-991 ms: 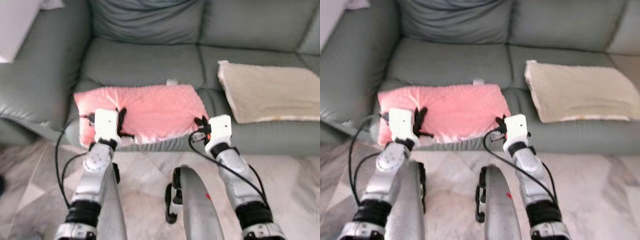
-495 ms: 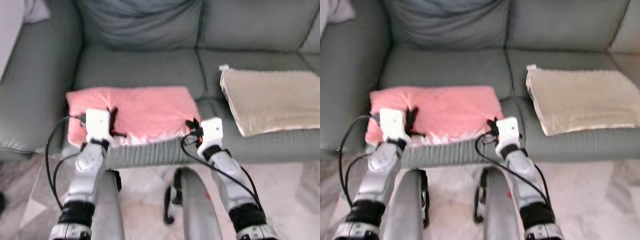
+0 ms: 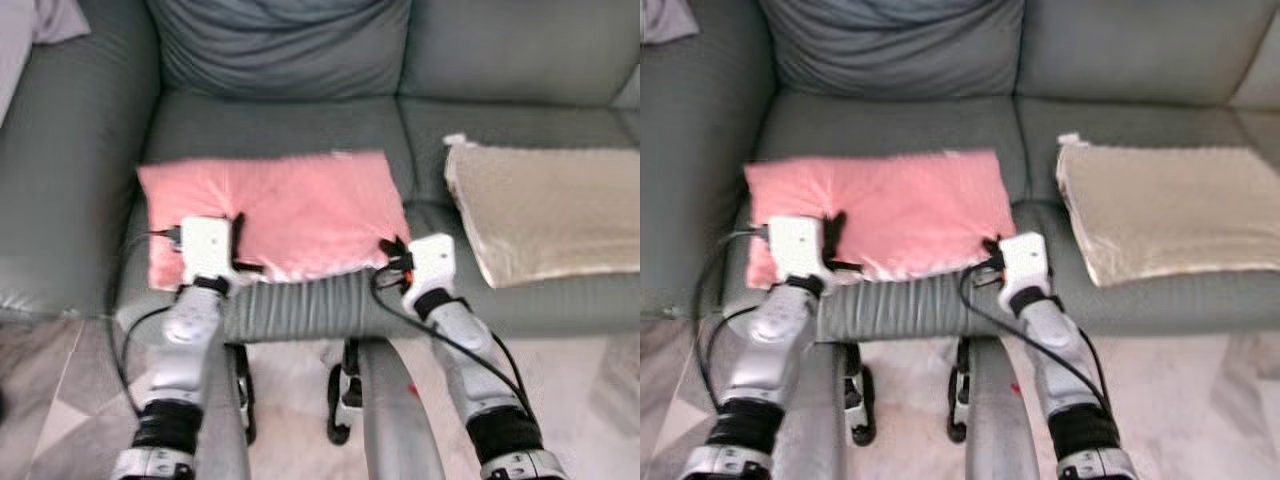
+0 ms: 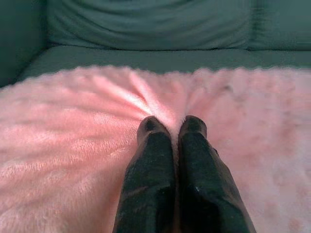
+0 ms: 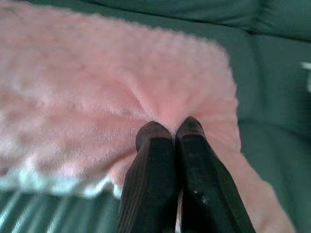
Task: Move the pillow to the sofa
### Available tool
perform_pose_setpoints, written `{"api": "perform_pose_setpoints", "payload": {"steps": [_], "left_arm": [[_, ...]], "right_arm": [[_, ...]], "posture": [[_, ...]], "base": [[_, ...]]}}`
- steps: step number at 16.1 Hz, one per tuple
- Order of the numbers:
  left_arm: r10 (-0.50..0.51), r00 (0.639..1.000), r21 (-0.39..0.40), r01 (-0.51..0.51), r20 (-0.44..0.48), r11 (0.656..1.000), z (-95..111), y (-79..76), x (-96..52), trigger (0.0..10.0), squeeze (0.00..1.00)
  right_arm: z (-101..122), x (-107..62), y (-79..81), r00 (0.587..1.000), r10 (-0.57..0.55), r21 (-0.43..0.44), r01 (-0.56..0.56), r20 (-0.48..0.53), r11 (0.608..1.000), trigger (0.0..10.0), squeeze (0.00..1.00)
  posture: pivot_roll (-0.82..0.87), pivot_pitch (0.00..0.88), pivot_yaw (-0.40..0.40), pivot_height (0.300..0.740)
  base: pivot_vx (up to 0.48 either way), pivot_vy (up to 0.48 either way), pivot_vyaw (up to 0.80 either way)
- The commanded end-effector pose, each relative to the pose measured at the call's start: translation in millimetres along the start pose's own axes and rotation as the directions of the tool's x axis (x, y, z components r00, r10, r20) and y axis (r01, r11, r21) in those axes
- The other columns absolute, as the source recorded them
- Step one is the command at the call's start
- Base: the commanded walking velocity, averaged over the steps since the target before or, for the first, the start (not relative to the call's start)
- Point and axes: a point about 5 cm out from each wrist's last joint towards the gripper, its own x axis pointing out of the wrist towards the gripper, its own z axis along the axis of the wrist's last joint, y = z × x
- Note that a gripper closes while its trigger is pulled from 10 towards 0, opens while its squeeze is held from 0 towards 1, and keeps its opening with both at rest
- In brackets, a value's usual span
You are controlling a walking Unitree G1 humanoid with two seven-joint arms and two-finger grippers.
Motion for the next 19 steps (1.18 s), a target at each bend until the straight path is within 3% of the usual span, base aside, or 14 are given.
{"api": "perform_pose_setpoints", "payload": {"steps": [1, 8, 12, 13, 14, 19], "left_arm": [[-0.003, 1.0, 0.009, 0.003, -0.026, 1.0, -5, -0.6, 1.6, 10.0, 0.0], [0.038, 0.998, -0.029, -0.039, -0.04, 0.999, -1, -3.8, 38.4, 10.0, 0.0], [0.101, 0.995, -0.015, -0.101, -0.017, 0.995, 6, 7.9, 47.5, 10.0, 0.0], [0.1, 0.995, -0.018, -0.1, -0.015, 0.995, 6, 7.9, 47.6, 10.0, 0.0], [0.1, 0.995, -0.029, -0.1, -0.005, 0.995, 5, 7.5, 47.9, 10.0, 1.0], [0.069, 0.997, -0.031, -0.068, 0.021, 0.997, 8, 1.2, 51.1, 10.0, 1.0]], "right_arm": [[0, -0.2, -2.7, 1.0, -0.013, 0.03, 0.014, -0.013, 0.999, 10.0, 0.0], [16, 18.7, -41.6, 0.992, -0.122, -0.014, 0.122, -0.013, 0.992, 10.0, 0.0], [27, 27.4, -61.5, 0.99, -0.141, -0.041, 0.141, 0.0, 0.989, 10.0, 0.0], [29, 28.8, -64.3, 0.989, -0.146, -0.032, 0.146, 0.007, 0.989, 10.0, 0.9], [32, 29.8, -63.9, 0.991, -0.13, -0.01, 0.13, 0.026, 0.991, 10.0, 1.0], [26, 27.7, -49.6, 0.994, -0.101, -0.002, 0.101, 0.047, 0.995, 10.0, 1.0]], "posture": [[-0.01, 0.373, -0.092, 0.63], [-0.03, 0.395, -0.105, 0.63], [-0.04, 0.396, -0.099, 0.63], [-0.03, 0.393, -0.099, 0.63], [-0.03, 0.393, -0.1, 0.63], [-0.04, 0.38, -0.1, 0.63]], "base": [[0.0, 0.0, 0.0], [0.0, 0.0, 0.0], [0.0, 0.0, 0.0], [0.0, 0.0, 0.0], [0.0, 0.0, 0.0], [0.0, 0.0, 0.0]]}}
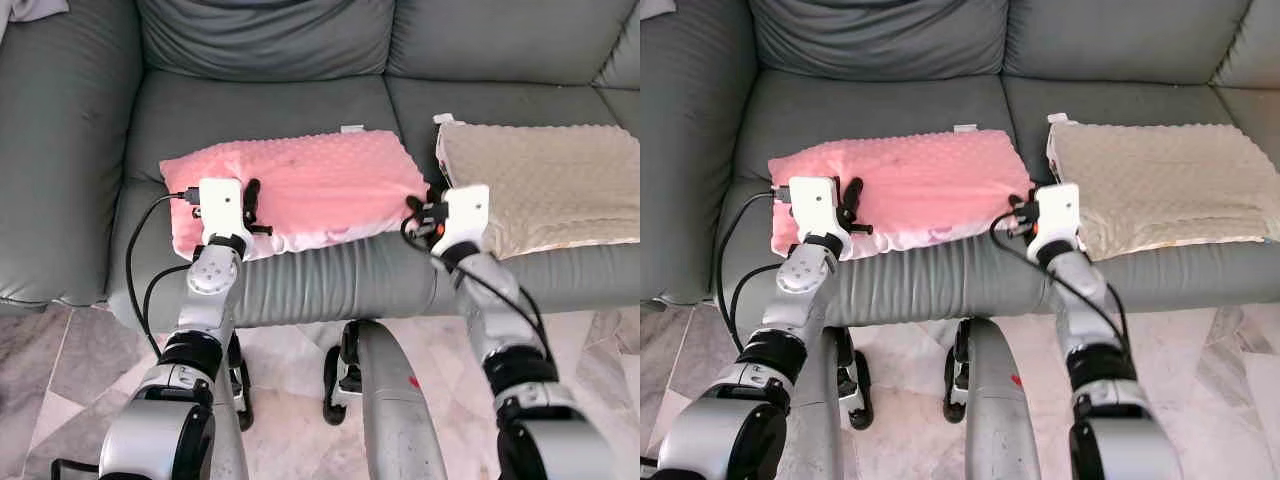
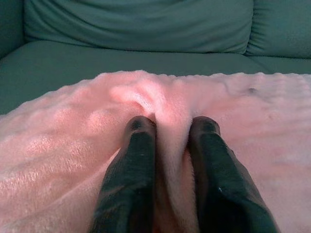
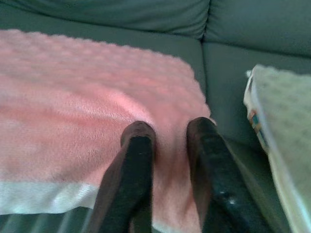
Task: Move the pillow to the sofa
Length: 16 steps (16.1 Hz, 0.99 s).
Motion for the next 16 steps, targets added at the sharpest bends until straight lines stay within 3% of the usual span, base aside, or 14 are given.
{"api": "perform_pose_setpoints", "payload": {"steps": [1, 8, 11, 14, 15, 16], "left_arm": [[-0.01, 1.0, 0.019, 0.01, 0.004, 1.0, 0, -3.0, 1.1, 10.0, 1.0], [-0.038, 0.997, 0.075, 0.033, 0.065, 0.997, 19, -6.1, 16.0, 10.0, 1.0], [0.011, 0.993, 0.109, -0.025, 0.121, 0.994, 28, 6.6, 16.9, 10.0, 1.0], [0.063, 0.982, 0.119, -0.085, 0.177, 0.989, 31, 25.0, 6.9, 10.0, 1.0], [0.121, 0.966, 0.139, -0.156, 0.228, 0.978, 33, 38.9, -9.6, 10.0, 1.0], [0.144, 0.961, 0.15, -0.182, 0.238, 0.972, 32, 43.2, -16.3, 10.0, 1.0]], "right_arm": [[-4, -5.3, -3.5, 1.0, -0.018, 0.003, 0.018, 0.004, 1.0, 10.0, 1.0], [3, -1.2, 3.0, 0.998, -0.016, -0.006, 0.016, 0.054, 1.0, 10.0, 1.0], [-1, -4.9, 16.8, 0.997, -0.017, 0.021, 0.015, 0.069, 1.0, 10.0, 1.0], [-4, -10.8, 25.5, 0.996, -0.011, 0.024, 0.009, 0.085, 1.0, 10.0, 1.0], [-4, -19.2, 30.0, 0.994, -0.015, 0.027, 0.013, 0.106, 1.0, 10.0, 1.0], [-6, -22.5, 31.9, 0.994, -0.016, 0.026, 0.013, 0.109, 1.0, 10.0, 1.0]], "posture": [[-0.04, 0.374, -0.099, 0.63], [-0.04, 0.314, -0.104, 0.63], [-0.03, 0.273, -0.103, 0.63], [-0.03, 0.223, -0.086, 0.63], [-0.02, 0.182, -0.076, 0.63], [-0.02, 0.176, -0.076, 0.63]], "base": [[0.0, 0.0, 0.0], [0.0, 0.0, 0.0], [0.0, 0.0, 0.0], [0.0, 0.0, 0.0], [0.0, 0.0, 0.0], [0.0, 0.0, 0.0]]}}
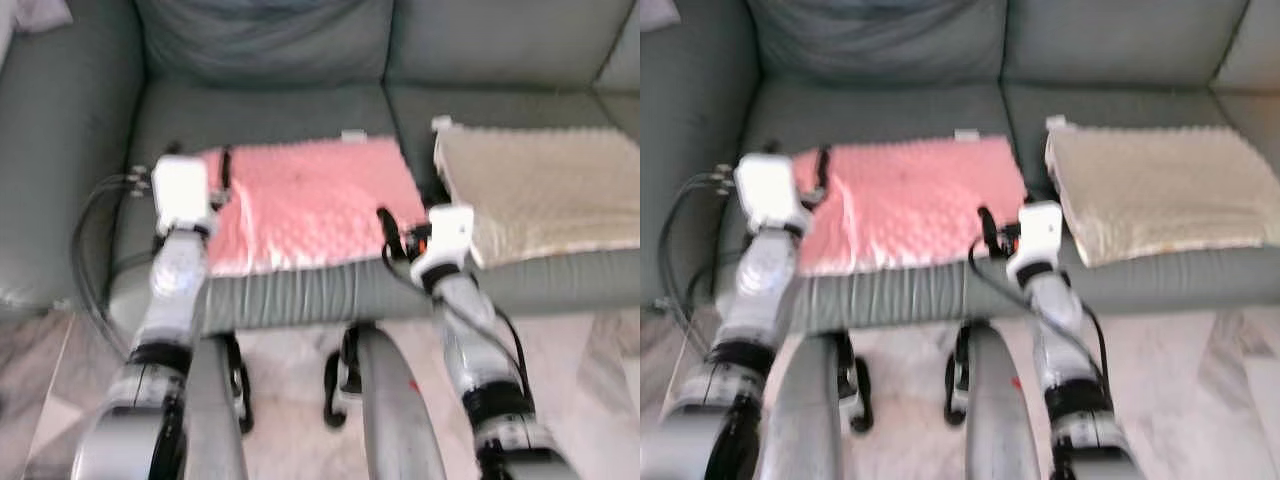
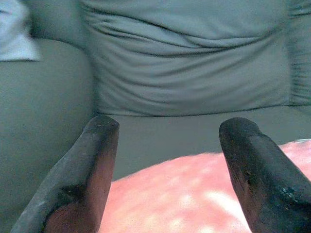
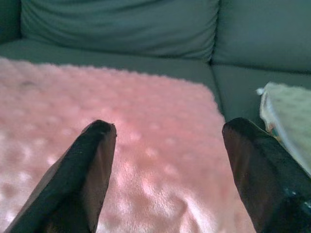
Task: Move the pillow to the sofa
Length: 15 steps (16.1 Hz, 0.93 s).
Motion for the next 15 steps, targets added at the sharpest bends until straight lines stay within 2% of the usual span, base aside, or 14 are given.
{"api": "perform_pose_setpoints", "payload": {"steps": [1, 2, 3, 4, 5, 6, 7, 8, 9, 10, 11, 12, 13, 15], "left_arm": [[0.026, 1.0, 0.022, -0.026, 0.012, 0.999, 2, 4.2, -8.2, 10.0, 1.0], [0.035, 0.999, 0.041, -0.035, -0.002, 0.999, -1, 7.5, -22.0, 10.0, 1.0], [0.035, 0.999, 0.044, -0.034, -0.008, 0.998, -3, 8.2, -26.6, 10.0, 1.0], [0.038, 0.998, 0.075, -0.035, -0.042, 0.997, -8, 11.3, -44.0, 10.0, 1.0], [0.049, 0.995, 0.08, -0.042, -0.089, 0.996, -17, 18.2, -70.9, 10.0, 1.0], [0.063, 0.991, 0.069, -0.055, -0.118, 0.996, -21, 21.0, -87.7, 10.0, 1.0], [0.052, 0.99, 0.065, -0.044, -0.13, 0.997, -23, 17.5, -97.4, 10.0, 1.0], [0.05, 0.987, 0.064, -0.04, -0.154, 0.997, -27, 15.0, -104.3, 10.0, 1.0], [0.053, 0.982, 0.076, -0.04, -0.179, 0.996, -32, 13.7, -108.5, 10.0, 1.0], [0.044, 0.981, 0.079, -0.029, -0.191, 0.996, -35, 12.8, -109.3, 10.0, 1.0], [-0.021, 0.97, 0.071, 0.039, -0.242, 0.997, -43, 6.3, -111.5, 10.0, 1.0], [-0.023, 0.968, 0.065, 0.04, -0.248, 0.997, -44, 5.5, -111.1, 10.0, 0.0], [-0.026, 0.966, 0.053, 0.041, -0.257, 0.998, -45, 3.0, -107.7, 10.0, 0.0], [-0.027, 0.965, 0.047, 0.041, -0.262, 0.998, -44, -0.7, -101.0, 10.0, 0.0]], "right_arm": [[-3, -9.6, 2.3, 1.0, -0.007, -0.011, 0.007, 0.007, 1.0, 10.0, 1.0], [-6, -17.2, 4.0, 1.0, -0.018, -0.015, 0.018, -0.001, 1.0, 10.0, 1.0], [-8, -19.7, 4.2, 1.0, -0.022, -0.015, 0.022, -0.005, 1.0, 10.0, 1.0], [-11, -27.5, 4.9, 0.999, -0.035, -0.021, 0.035, -0.02, 0.999, 10.0, 1.0], [-17, -38.3, 3.9, 0.997, -0.06, -0.057, 0.057, -0.056, 0.997, 10.0, 1.0], [-23, -46.6, 1.8, 0.993, -0.079, -0.089, 0.071, -0.087, 0.994, 10.0, 1.0], [-29, -52.9, -1.3, 0.99, -0.091, -0.096, 0.08, -0.109, 0.992, 10.0, 1.0], [-33, -55.8, -2.8, 0.988, -0.086, -0.087, 0.075, -0.13, 0.993, 10.0, 0.95], [-32, -55.4, -1.7, 0.991, -0.053, -0.06, 0.046, -0.125, 0.997, 10.0, 0.0], [-31, -53.5, -0.6, 0.992, -0.041, -0.04, 0.036, -0.123, 0.999, 10.0, 0.0], [-27, -44.1, 3.4, 0.993, -0.017, -0.015, 0.015, -0.113, 1.0, 10.0, 0.0], [-25, -41.5, 4.1, 0.994, -0.013, -0.02, 0.011, -0.106, 1.0, 10.0, 0.0], [-20, -33.9, 4.8, 0.996, -0.013, -0.023, 0.011, -0.092, 1.0, 10.0, 0.0], [-15, -29.2, 2.0, 0.997, -0.019, -0.025, 0.017, -0.075, 1.0, 10.0, 0.0]], "posture": [[-0.01, 0.138, -0.075, 0.63], [0.0, 0.119, -0.077, 0.63], [0.0, 0.114, -0.079, 0.63], [0.01, 0.092, -0.082, 0.63], [0.02, 0.07, -0.087, 0.63], [0.02, 0.061, -0.089, 0.63], [0.04, 0.044, -0.095, 0.63], [0.04, 0.035, -0.099, 0.63], [0.04, 0.023, -0.103, 0.63], [0.04, 0.017, -0.105, 0.635], [0.03, 0.0, -0.102, 0.654], [0.03, 0.0, -0.1, 0.659], [0.02, 0.0, -0.096, 0.674], [0.0, 0.0, -0.092, 0.698]], "base": [[0.0, 0.0, 0.0], [0.0, 0.0, 0.0], [0.0, 0.0, 0.0], [0.0, 0.0, 0.0], [0.0, 0.0, 0.0], [0.0, 0.0, 0.0], [0.0, 0.0, 0.0], [0.0, 0.0, 0.0], [0.0, 0.0, 0.0], [0.0, 0.0, 0.0], [0.0, 0.0, 0.0], [0.0, 0.0, 0.0], [0.0, 0.0, 0.0], [0.0, 0.0, 0.0]]}}
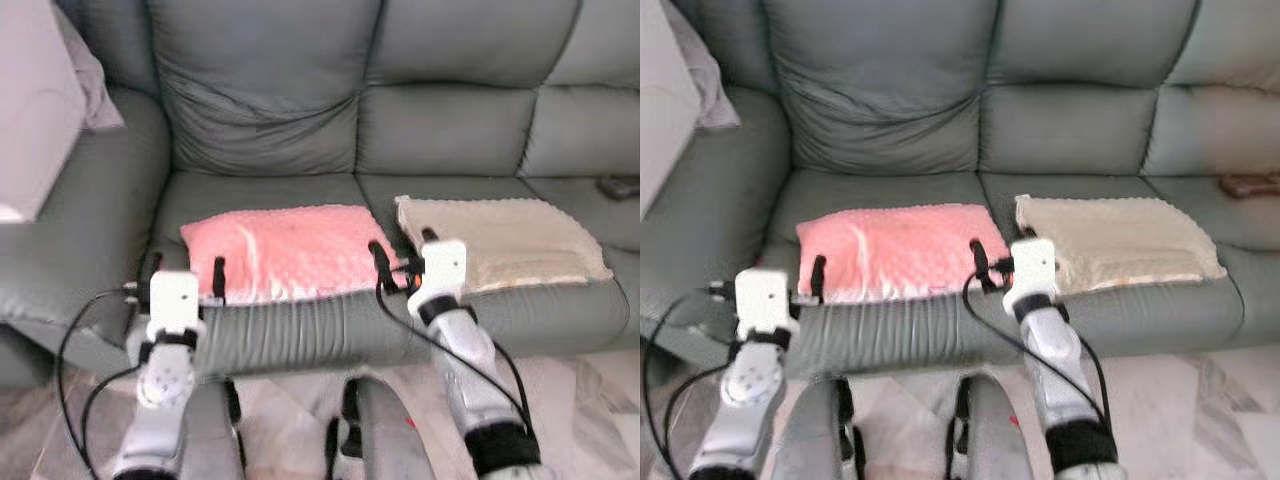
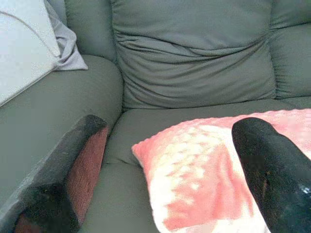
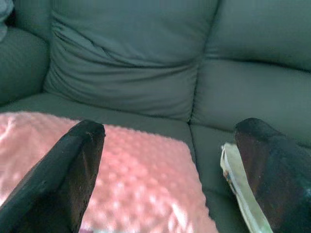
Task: Move the pillow to the sofa
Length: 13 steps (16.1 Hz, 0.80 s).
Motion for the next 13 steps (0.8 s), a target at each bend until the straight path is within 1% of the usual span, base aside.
{"api": "perform_pose_setpoints", "payload": {"steps": [1, 2, 4, 8, 13], "left_arm": [[-0.008, 1.0, -0.009, 0.008, 0.011, 1.0, 6, -3.5, 8.4, 10.0, 0.0], [-0.01, 1.0, -0.021, 0.01, 0.013, 1.0, 8, -6.4, 12.8, 10.0, 0.0], [-0.015, 1.0, -0.025, 0.015, 0.013, 1.0, 9, -9.2, 14.4, 10.0, 0.0], [-0.026, 1.0, -0.047, 0.027, 0.016, 0.999, 11, -15.1, 16.6, 10.0, 0.0], [0.011, 1.0, -0.083, -0.01, 0.017, 0.997, 18, -12.7, 23.7, 10.0, 0.0]], "right_arm": [[1, -0.6, -8.4, 1.0, -0.026, 0.002, 0.026, -0.006, 1.0, 10.0, 0.0], [2, -0.5, -11.8, 0.999, -0.034, -0.004, 0.034, -0.003, 0.999, 10.0, 0.0], [2, -0.6, -14.6, 0.999, -0.042, -0.006, 0.042, -0.003, 0.999, 10.0, 0.0], [3, 0.8, -16.4, 0.999, -0.045, -0.016, 0.045, -0.002, 0.999, 10.0, 0.0], [4, 3.9, -16.0, 0.999, -0.044, -0.031, 0.044, -0.002, 0.999, 10.0, 0.0]], "posture": [[0.0, 0.0, -0.092, 0.708], [-0.01, 0.0, -0.093, 0.723], [-0.01, 0.0, -0.093, 0.74], [-0.02, 0.0, -0.09, 0.74], [-0.01, 0.001, -0.09, 0.74]], "base": [[0.0, 0.0, 0.0], [0.0, 0.0, 0.0], [0.0, 0.0, 0.0], [0.0, 0.0, 0.0], [0.0, 0.0, 0.0]]}}
